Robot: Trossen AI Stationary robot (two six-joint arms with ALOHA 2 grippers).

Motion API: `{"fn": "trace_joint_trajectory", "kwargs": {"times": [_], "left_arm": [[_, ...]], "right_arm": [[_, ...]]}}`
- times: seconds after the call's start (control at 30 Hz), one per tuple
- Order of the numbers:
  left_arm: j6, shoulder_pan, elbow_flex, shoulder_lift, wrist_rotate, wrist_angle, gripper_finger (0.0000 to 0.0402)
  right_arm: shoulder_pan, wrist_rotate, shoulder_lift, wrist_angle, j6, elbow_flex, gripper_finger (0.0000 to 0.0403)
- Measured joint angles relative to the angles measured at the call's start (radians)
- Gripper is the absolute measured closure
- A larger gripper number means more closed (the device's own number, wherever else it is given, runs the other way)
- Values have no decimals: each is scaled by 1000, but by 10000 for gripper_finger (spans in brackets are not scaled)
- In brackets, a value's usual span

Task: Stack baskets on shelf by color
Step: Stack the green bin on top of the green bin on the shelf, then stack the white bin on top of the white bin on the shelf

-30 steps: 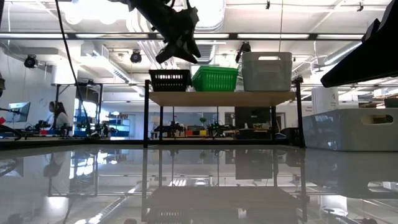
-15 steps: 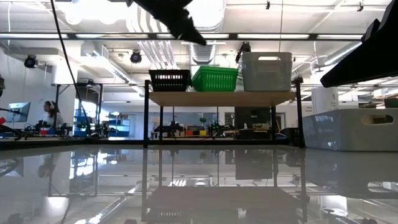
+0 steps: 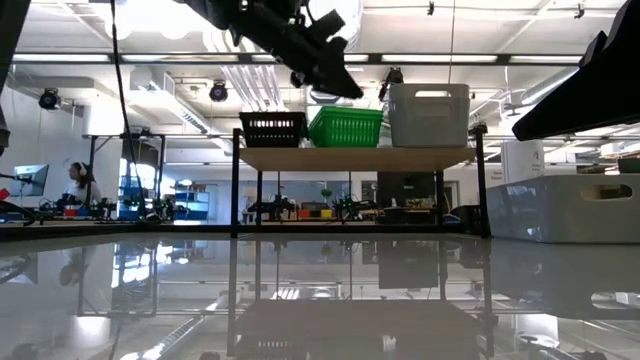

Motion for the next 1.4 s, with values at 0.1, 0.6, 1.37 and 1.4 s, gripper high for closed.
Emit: {"fn": "trace_joint_trajectory", "kwargs": {"times": [0.1,0.6,1.37,1.4], "left_arm": [[41,0,0,3,-45,-42,297],[98,-9,-1,-91,-192,-294,297],[-77,-405,-119,-200,-195,-294,297],[-98,-436,-147,-200,-195,-271,297]], "right_arm": [[0,0,0,0,0,0,339],[0,0,0,0,0,0,339],[161,-391,-177,-540,413,1,339],[178,-436,-185,-562,427,1,339]]}}
